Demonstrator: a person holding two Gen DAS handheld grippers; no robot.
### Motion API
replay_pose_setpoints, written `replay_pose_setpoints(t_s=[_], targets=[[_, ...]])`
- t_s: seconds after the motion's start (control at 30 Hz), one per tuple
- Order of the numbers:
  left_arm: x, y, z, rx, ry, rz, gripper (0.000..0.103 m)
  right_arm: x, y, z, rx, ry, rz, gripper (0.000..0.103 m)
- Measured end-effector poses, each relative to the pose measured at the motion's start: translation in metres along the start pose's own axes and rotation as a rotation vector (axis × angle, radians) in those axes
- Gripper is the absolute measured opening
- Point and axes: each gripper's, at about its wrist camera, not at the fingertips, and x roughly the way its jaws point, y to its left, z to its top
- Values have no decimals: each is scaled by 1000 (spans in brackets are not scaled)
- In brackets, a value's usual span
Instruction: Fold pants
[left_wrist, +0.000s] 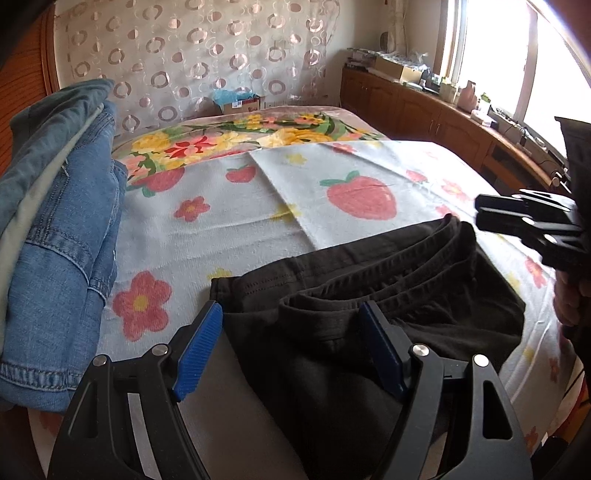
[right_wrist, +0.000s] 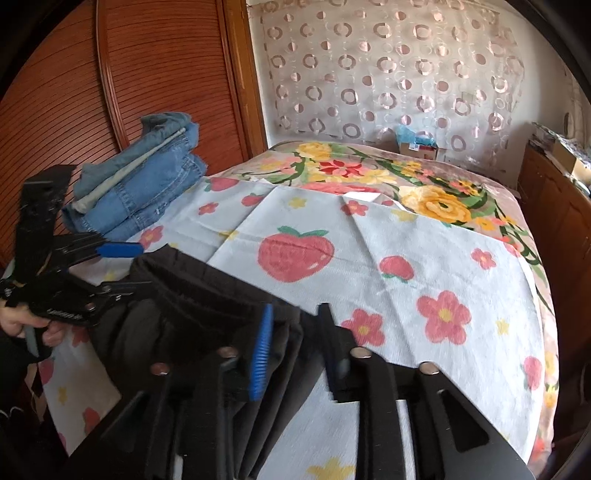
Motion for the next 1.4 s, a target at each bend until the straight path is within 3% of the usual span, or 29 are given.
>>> replay_pose_setpoints(t_s=[0.37, 0.43, 0.57, 0.7, 0.9, 1.17, 1.4], targets=[[12, 6, -3, -27, 15, -3, 78, 7, 7, -8, -43, 61, 59, 34], [12, 6, -3, -29, 16, -5, 78, 7, 10, -6, -58, 47, 79, 8], [2, 5, -3, -34, -13, -1, 78, 5, 7, 3, -58, 3, 53, 3], [-17, 4, -1, -41, -52, 3, 78, 7, 1, 13, -31, -35, -1, 3], [-37, -1, -12, -43, -70, -13, 78, 22, -2, 11, -1, 46, -47, 3], [-49, -9, -43, -33, -48, -24, 78, -19, 10, -4, 11, 15, -101, 27], [-47, -16, -59, -5, -32, 8, 78, -52, 33, -39, 16, 22, -103, 28]])
